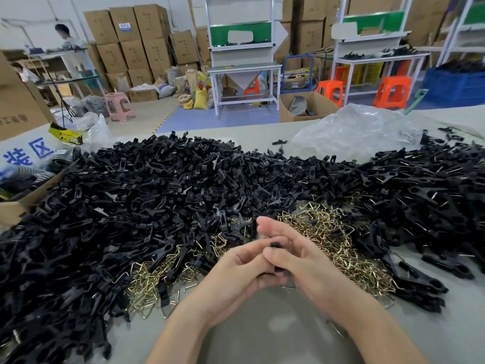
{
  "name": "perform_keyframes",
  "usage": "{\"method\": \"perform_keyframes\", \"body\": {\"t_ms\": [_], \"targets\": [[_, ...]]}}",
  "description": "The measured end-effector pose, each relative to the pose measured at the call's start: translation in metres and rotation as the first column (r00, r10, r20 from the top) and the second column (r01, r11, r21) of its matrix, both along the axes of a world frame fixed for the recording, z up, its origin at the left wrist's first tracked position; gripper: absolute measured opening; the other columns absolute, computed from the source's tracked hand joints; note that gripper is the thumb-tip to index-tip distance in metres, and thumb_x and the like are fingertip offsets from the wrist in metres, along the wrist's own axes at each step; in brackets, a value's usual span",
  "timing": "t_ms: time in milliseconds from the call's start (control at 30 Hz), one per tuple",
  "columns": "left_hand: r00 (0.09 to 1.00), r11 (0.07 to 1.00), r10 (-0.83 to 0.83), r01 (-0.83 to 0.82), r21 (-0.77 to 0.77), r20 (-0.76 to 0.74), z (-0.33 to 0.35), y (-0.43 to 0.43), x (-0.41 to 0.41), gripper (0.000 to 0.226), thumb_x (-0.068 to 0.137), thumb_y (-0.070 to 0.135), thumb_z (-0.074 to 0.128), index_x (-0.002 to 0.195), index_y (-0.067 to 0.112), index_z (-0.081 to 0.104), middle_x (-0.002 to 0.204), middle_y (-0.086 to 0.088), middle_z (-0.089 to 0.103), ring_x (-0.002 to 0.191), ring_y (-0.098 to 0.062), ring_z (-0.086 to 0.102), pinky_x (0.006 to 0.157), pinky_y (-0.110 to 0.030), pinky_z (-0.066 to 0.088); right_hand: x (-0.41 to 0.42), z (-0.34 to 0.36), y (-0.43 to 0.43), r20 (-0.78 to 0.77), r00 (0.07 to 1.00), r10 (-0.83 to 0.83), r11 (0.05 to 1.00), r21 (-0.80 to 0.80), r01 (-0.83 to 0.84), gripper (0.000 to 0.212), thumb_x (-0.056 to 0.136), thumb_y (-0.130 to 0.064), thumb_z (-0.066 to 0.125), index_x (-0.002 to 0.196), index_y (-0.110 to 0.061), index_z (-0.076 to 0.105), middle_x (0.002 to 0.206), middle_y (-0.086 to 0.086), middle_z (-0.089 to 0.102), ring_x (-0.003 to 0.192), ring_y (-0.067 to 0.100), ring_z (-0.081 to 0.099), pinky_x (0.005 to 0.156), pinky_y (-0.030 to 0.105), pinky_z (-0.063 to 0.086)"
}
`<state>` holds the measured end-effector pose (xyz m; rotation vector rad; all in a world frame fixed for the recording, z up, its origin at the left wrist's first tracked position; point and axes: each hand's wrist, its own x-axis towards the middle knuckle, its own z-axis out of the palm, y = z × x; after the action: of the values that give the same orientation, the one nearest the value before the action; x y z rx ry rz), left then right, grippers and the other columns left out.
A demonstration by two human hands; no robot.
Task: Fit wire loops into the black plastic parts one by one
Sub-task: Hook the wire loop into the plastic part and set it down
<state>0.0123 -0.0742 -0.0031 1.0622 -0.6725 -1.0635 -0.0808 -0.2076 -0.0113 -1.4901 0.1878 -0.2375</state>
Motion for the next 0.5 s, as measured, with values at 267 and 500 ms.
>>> {"method": "perform_keyframes", "body": {"t_ms": [267,500], "targets": [[0.993,0.999,-0.002,-0.004,0.048,0.117,-0.0022,0.0016,-0.0025,0.035,0.091,0.017,0.067,0.124,0.009,0.070,0.123,-0.012,0.068,0.110,-0.027,0.063,0.093,-0.035,0.055,-0.0018,-0.0010,0.0001,0.014,1.000,0.024,0.999,0.036,-0.024,0.054,0.078,-0.034,0.075,0.127,-0.051,0.061,0.130,-0.012,0.067,0.117,0.016,0.067,0.093,0.039,0.058],[0.887,0.983,0.084,-0.148,0.109,0.454,0.0015,0.0023,-0.0071,0.040,0.100,-0.010,0.049,0.122,0.015,0.070,0.123,-0.003,0.071,0.114,-0.018,0.068,0.089,-0.027,0.056,-0.0029,-0.0003,0.0031,-0.015,1.000,-0.019,1.000,0.011,0.019,0.045,0.082,-0.033,0.079,0.123,-0.045,0.066,0.116,0.004,0.075,0.111,0.020,0.071,0.094,0.035,0.059]]}}
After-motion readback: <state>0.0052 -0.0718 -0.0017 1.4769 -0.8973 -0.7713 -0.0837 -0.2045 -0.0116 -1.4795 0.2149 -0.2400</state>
